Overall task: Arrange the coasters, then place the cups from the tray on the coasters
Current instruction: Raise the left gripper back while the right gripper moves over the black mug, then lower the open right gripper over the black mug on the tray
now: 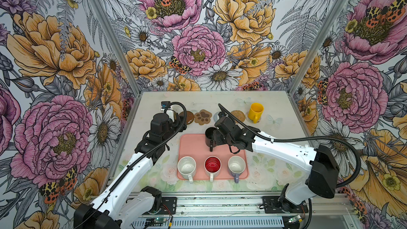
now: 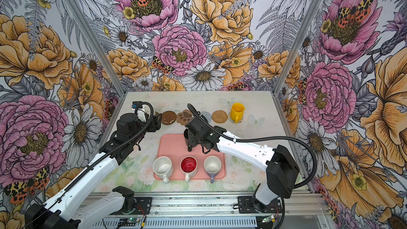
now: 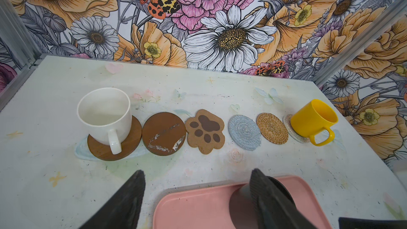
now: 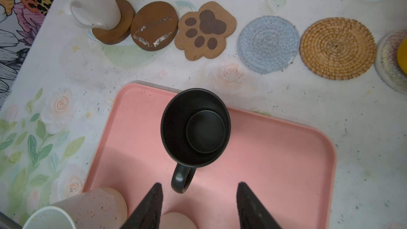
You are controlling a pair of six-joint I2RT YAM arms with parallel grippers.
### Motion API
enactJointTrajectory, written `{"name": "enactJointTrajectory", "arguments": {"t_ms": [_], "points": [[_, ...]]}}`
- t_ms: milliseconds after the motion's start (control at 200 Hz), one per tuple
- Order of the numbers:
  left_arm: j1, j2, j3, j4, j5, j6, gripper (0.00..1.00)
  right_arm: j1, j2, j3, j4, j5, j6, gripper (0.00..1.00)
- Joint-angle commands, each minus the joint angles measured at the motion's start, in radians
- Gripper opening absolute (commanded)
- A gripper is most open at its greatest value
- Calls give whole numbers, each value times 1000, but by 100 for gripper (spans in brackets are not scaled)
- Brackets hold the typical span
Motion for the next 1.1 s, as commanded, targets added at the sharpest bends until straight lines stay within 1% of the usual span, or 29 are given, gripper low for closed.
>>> {"name": "enactJointTrajectory", "arguments": {"t_ms": [0, 145, 325, 425, 590, 1096], "points": [[9, 4, 3, 34, 26, -17, 77, 12, 13, 34, -38, -13, 33, 57], [11, 6, -1, 40, 25, -13, 79, 32, 26, 32, -47, -14, 51, 57], [14, 10, -1, 46, 30, -14, 83, 59, 57, 31, -50, 4, 79, 57], [15, 6, 1, 46, 47, -17, 85, 66, 80, 35, -48, 3, 90, 58], [16, -2, -3, 58, 72, -25, 87, 65, 118, 48, -48, -2, 103, 59], [33, -8, -11, 55, 73, -29, 89, 66, 199, 96, -47, -8, 124, 59]]}}
